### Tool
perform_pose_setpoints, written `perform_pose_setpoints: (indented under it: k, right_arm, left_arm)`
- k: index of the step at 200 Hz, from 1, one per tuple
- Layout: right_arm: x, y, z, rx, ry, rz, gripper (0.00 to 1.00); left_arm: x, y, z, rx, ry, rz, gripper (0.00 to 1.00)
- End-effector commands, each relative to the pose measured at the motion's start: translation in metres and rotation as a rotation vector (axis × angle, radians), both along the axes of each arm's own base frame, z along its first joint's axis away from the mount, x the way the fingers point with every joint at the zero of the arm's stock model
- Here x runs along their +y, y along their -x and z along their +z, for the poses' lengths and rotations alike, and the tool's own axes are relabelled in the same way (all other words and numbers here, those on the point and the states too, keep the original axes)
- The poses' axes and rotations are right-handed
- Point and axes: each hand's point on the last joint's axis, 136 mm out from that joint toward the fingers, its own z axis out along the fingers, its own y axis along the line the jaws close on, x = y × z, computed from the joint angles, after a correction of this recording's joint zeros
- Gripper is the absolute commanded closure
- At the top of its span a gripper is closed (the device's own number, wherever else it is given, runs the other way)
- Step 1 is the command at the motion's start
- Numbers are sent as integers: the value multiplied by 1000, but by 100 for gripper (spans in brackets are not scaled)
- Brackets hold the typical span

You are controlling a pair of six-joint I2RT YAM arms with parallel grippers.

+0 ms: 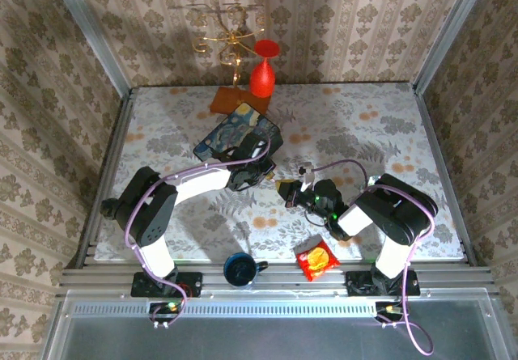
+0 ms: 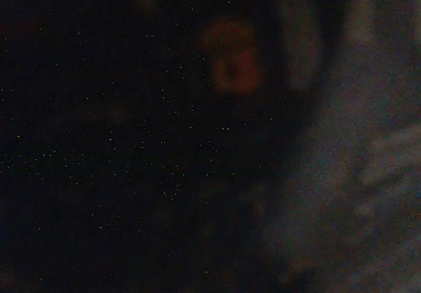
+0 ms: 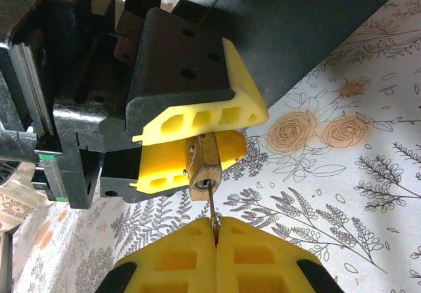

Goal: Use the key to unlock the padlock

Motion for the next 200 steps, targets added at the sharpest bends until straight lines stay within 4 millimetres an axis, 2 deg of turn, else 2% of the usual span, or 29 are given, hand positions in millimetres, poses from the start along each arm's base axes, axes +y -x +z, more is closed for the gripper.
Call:
perform_pose_setpoints:
  k: [1,46,200]
  right_arm:
    - [5,-11,16,-69,-11,-18,100]
    - [10,-10,24,-95,-19,5,100]
    - [6,-8,38,-136,-20,-10,100]
  left_arm:
    - [-14,1,25,-13,115,-3,100]
    - [-14,2,23,-7,119,2,100]
    - [-16,1,25,-12,134,-1,100]
